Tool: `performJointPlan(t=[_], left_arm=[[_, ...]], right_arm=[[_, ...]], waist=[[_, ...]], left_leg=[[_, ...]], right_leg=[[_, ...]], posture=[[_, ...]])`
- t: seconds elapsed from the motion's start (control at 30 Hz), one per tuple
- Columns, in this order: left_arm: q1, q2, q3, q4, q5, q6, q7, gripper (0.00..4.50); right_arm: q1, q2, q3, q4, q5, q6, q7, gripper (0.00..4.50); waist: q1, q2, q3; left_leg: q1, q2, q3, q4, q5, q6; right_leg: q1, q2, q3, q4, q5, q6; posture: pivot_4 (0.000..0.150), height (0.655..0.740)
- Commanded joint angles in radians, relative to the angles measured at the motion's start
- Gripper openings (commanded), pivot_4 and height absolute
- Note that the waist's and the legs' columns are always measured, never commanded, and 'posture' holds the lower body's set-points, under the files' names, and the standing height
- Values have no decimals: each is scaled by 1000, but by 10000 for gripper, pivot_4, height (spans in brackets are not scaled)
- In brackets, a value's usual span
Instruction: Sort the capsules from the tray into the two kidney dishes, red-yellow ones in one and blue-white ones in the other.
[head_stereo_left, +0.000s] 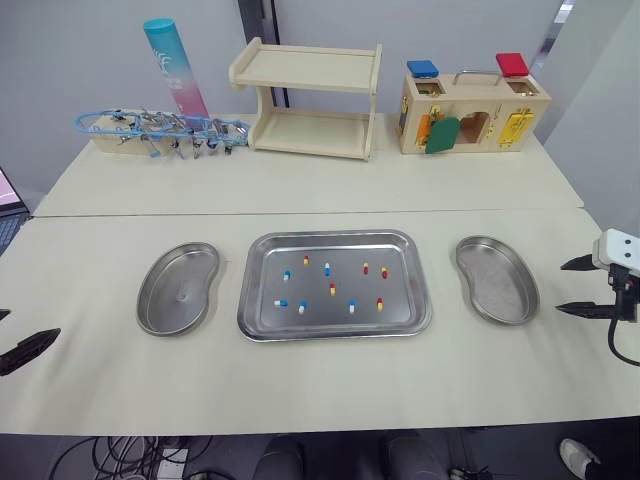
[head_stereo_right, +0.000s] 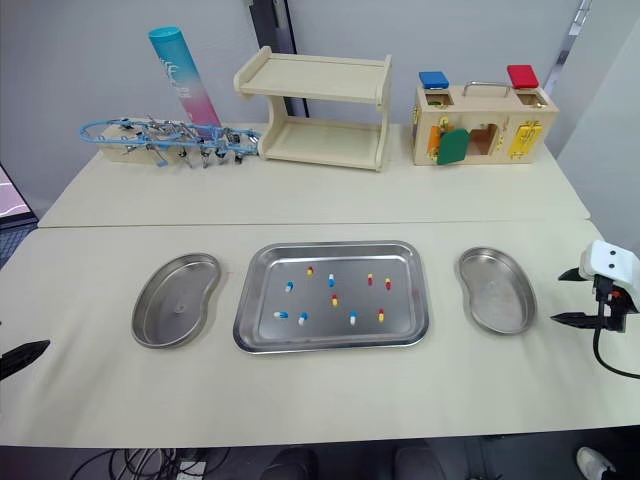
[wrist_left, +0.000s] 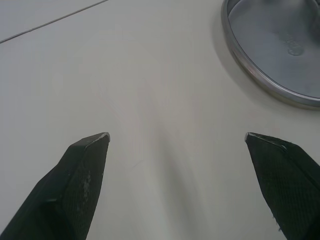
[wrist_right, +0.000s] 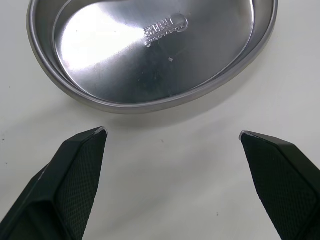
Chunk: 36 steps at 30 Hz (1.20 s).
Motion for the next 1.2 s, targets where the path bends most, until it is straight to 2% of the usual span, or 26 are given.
performJointPlan(t=[0.03, 0.27, 0.5, 0.67, 0.77, 0.9, 1.07, 1.2], left_arm=[[-19, 2, 30, 10, -37, 15, 1, 45000], [12, 13, 28, 8, -63, 42, -79, 45000], [52, -8, 49, -12, -77, 28, -90, 45000], [133, -46, 100, -121, -124, 79, -111, 45000], [178, -98, 129, -248, -176, 126, -97, 45000], [242, -239, 128, -495, -286, 140, -106, 45000], [312, -384, 18, -739, -301, 113, -55, 45000], [337, -471, -101, -859, -297, 53, -58, 45000]], right_arm=[[-36, -22, -21, 12, -2, 6, -6, 44935], [-53, -28, -16, 36, -12, 4, -1, 44935], [-46, -30, -21, 46, -18, -13, -12, 44935], [-39, -31, -29, 63, -18, -49, -35, 44935], [-30, -34, -30, 78, -17, -67, -43, 44935], [-15, -38, -33, 103, -20, -87, -63, 44935], [5, -38, -42, 100, -13, -104, -78, 44935], [19, -38, -57, 101, -3, -127, -94, 44935]], waist=[[0, 0, 0], [-1, 0, 0], [-1, 0, 0], [-1, 0, 0], [-1, 0, 0], [1, 0, 0], [1, 1, -1], [1, 1, -1]], left_leg=[[0, 0, 0, 0, 0, 0], [0, 0, 0, 0, 0, 0], [0, 0, 0, 0, 0, 0], [0, 0, 0, 0, 0, 0], [0, 0, 1, 0, 0, 0], [0, 0, 1, 1, 0, 0], [1, 0, 2, 1, 0, 0], [1, 0, 2, 2, 0, 0]], right_leg=[[0, 0, 0, 0, 0, 0], [0, 0, 0, 0, 0, 0], [0, 0, 0, 0, 0, 0], [0, 0, 0, 0, 0, 0], [0, 0, 1, 0, 0, 0], [1, 0, 1, 0, 0, 0], [1, -1, 2, -1, 0, 0], [2, 0, 2, 0, 1, 0]], posture=[[1500, 7400], [1500, 7400], [1500, 7400], [1500, 7400], [1500, 7400], [1500, 7400], [1500, 7400], [1500, 7400]])
